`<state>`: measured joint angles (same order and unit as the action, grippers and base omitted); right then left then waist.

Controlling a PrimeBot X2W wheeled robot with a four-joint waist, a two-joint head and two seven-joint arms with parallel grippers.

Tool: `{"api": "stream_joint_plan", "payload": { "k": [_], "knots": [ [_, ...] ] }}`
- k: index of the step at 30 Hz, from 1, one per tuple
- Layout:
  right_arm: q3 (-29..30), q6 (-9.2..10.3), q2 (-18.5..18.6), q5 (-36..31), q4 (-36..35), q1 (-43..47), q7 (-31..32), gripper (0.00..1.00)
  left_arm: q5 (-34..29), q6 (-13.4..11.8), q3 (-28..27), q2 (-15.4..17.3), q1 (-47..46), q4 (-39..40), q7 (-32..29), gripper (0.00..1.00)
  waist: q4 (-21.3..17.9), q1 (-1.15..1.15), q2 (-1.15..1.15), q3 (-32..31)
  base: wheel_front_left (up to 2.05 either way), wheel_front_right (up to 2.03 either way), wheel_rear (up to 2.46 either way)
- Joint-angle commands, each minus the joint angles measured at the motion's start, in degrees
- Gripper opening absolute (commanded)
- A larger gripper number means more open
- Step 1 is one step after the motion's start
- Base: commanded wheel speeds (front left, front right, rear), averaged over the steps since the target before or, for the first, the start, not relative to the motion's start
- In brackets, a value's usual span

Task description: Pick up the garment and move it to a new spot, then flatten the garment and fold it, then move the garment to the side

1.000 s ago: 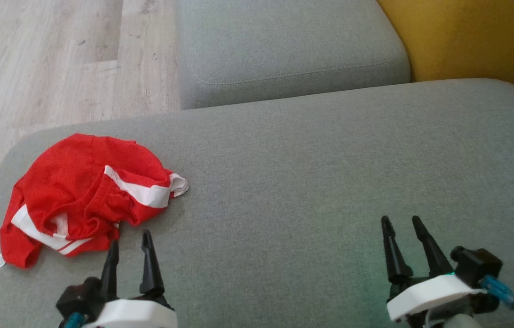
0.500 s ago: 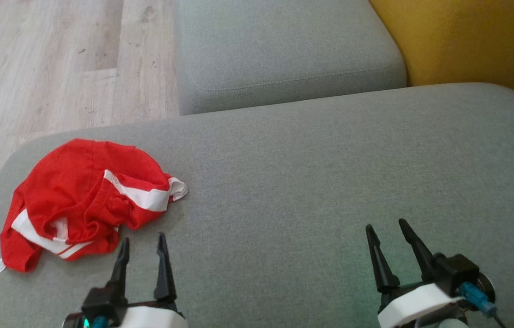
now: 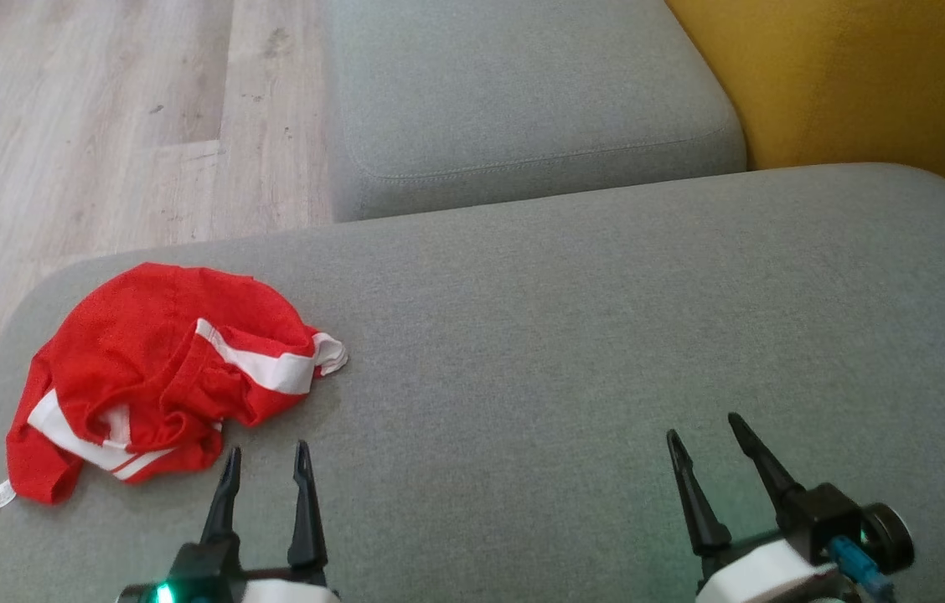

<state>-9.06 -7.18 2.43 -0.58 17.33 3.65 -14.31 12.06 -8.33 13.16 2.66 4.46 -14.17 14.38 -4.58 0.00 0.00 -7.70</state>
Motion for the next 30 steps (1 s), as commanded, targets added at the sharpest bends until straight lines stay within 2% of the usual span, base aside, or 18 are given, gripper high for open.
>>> {"api": "stream_joint_plan", "payload": {
  "k": [1,12,16,19,30],
  "knots": [
    [-1.1,-0.31,0.4,-0.2,-1.5,-1.3,-0.7,1.00,-0.3,-0.3,-1.4,0.2,-1.4,1.6,0.6,1.00,0.1,0.00,0.00,0.0,0.00,0.00,0.00],
    [0.2,-0.31,0.4,0.5,-1.1,-0.6,-0.7,1.00,0.9,0.4,-1.1,0.2,-1.2,0.3,0.6,1.00,0.8,0.00,0.00,-0.6,0.00,0.00,0.00],
    [1.3,-0.31,0.4,0.1,-0.9,0.0,-0.7,1.00,0.5,0.4,-1.2,0.2,-1.4,0.1,0.6,1.00,2.9,0.00,0.00,-0.7,0.00,0.00,0.00],
    [1.7,-0.31,0.4,0.1,-0.9,0.4,-0.7,1.00,-0.1,0.4,-1.8,0.2,-1.6,0.0,0.6,1.00,5.9,0.00,0.00,-0.8,0.00,0.00,0.00],
    [1.0,-0.31,0.4,2.2,-1.3,0.9,-0.7,1.00,-3.7,1.6,-6.4,0.2,-0.3,0.7,0.6,1.00,21.4,0.00,0.00,0.0,0.00,0.00,0.00]
  ]
}}
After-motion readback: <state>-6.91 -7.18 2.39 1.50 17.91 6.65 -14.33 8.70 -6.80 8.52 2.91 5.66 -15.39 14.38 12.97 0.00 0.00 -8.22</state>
